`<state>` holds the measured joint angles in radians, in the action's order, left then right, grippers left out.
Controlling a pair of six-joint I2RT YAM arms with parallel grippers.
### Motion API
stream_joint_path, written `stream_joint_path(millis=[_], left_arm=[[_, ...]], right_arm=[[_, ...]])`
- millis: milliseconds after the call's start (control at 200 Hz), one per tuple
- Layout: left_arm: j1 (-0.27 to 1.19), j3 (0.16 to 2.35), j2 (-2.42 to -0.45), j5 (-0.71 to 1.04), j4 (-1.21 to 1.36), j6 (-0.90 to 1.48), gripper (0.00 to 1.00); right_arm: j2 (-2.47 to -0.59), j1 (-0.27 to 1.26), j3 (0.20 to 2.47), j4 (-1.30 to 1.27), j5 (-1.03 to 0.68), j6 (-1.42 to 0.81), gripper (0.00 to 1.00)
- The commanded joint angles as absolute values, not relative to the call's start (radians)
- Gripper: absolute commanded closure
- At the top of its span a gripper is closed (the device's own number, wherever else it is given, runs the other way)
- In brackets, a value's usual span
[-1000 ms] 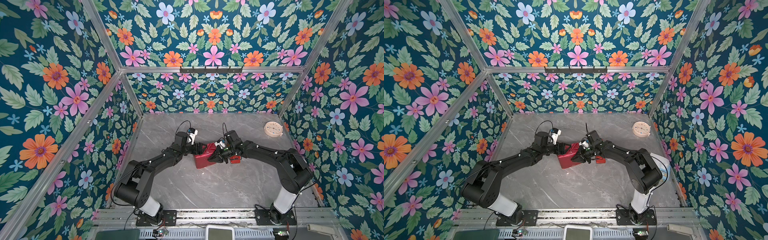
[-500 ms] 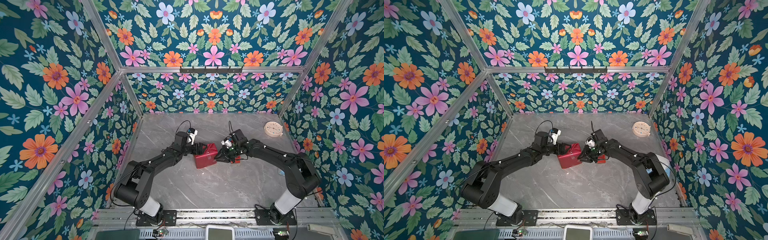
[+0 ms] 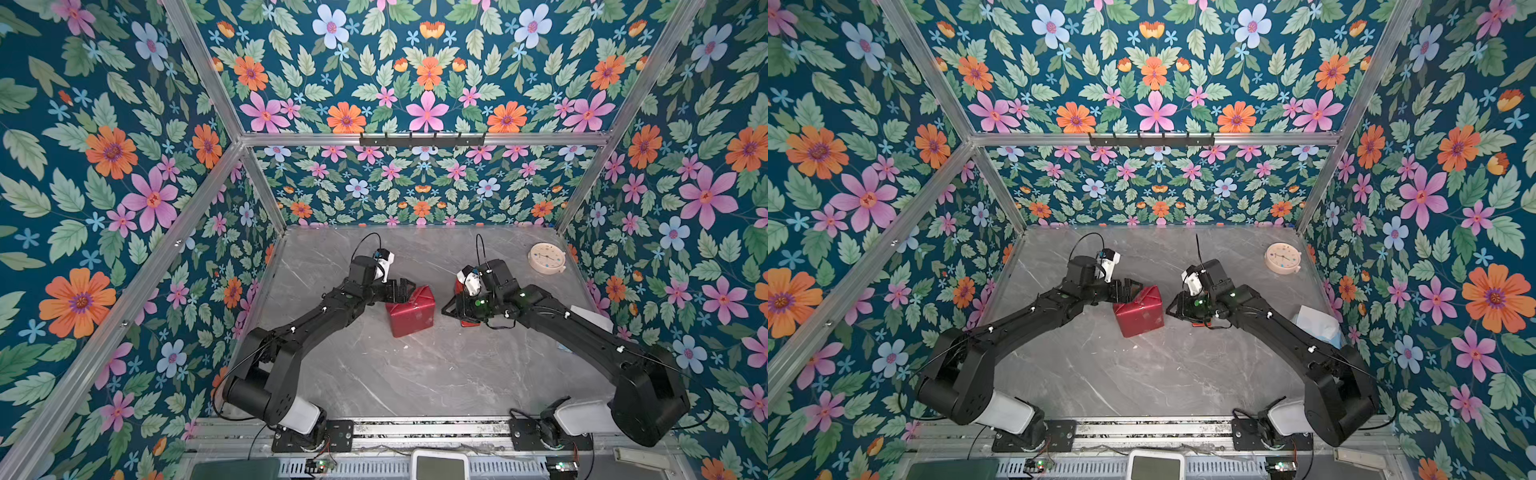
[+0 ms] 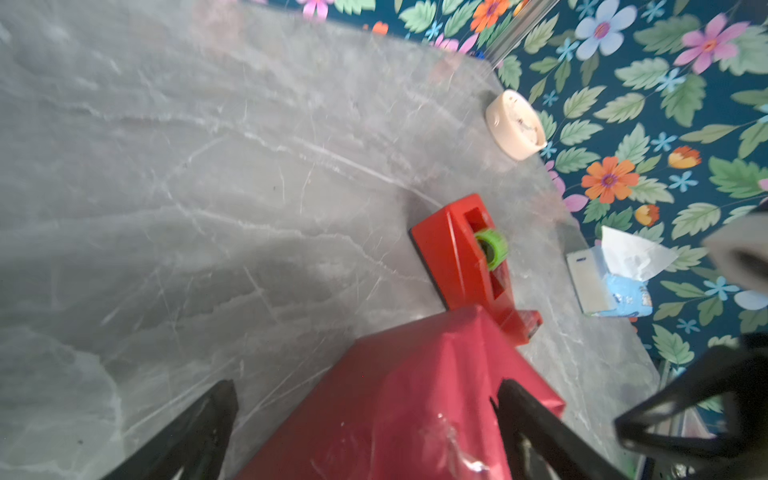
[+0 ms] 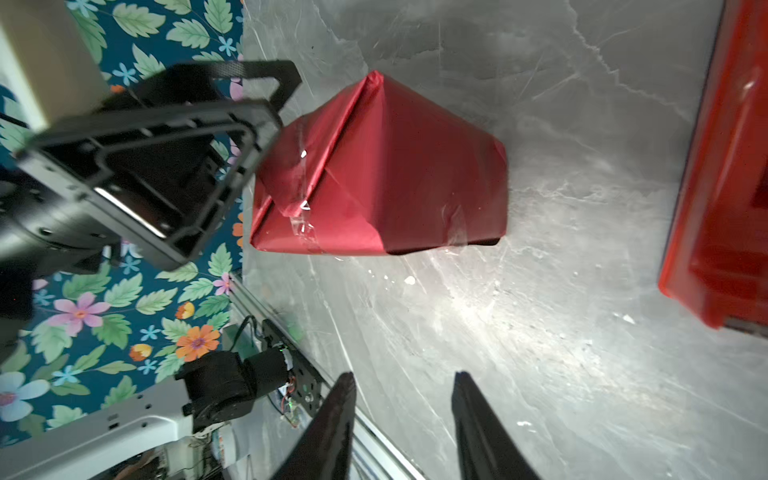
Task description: Wrap the gift box in paper
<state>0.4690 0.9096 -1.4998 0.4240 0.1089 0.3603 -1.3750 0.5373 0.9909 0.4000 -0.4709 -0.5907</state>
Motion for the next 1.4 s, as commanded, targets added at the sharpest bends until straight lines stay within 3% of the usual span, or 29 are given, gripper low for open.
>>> stream_joint_path(millis=[0,140,395,620,865,1045,1200,1395], left_arm=[[0.468,0.915,-1.467,0.405,0.108,0.351,0.0],[0.465,0.851,-1.359,0.327,0.089,0.327,0.0],[0.424,0.741,-1.225,0.233,0.068,0.348,0.02],[0.404,0.715,-1.186,0.175,0.031,0.356,0.03],[0.364,0.673,-1.145,0.132,0.043,0.384,0.03],[0.347,0.64,-1.114,0.135,0.083,0.42,0.03],[0.346,0.632,-1.098,0.12,0.099,0.422,0.02],[0.34,0.6,-1.038,-0.049,0.162,0.363,0.0]], right_arm=[[-1.356,0.57,0.959,0.34,-0.363,-0.525,0.54],[-1.362,0.628,0.897,0.222,-0.365,-0.539,0.54],[-1.506,0.76,0.934,0.021,-0.358,-0.574,0.66],[-1.621,0.76,1.023,-0.021,-0.368,-0.602,0.74],[-1.715,0.731,1.173,0.063,-0.247,-0.593,0.77],[-1.771,0.646,1.255,0.032,-0.353,-0.649,0.78],[-1.673,0.618,1.23,0.088,-0.304,-0.585,0.71],[-1.422,0.494,1.1,0.273,0.099,-0.395,0.49]])
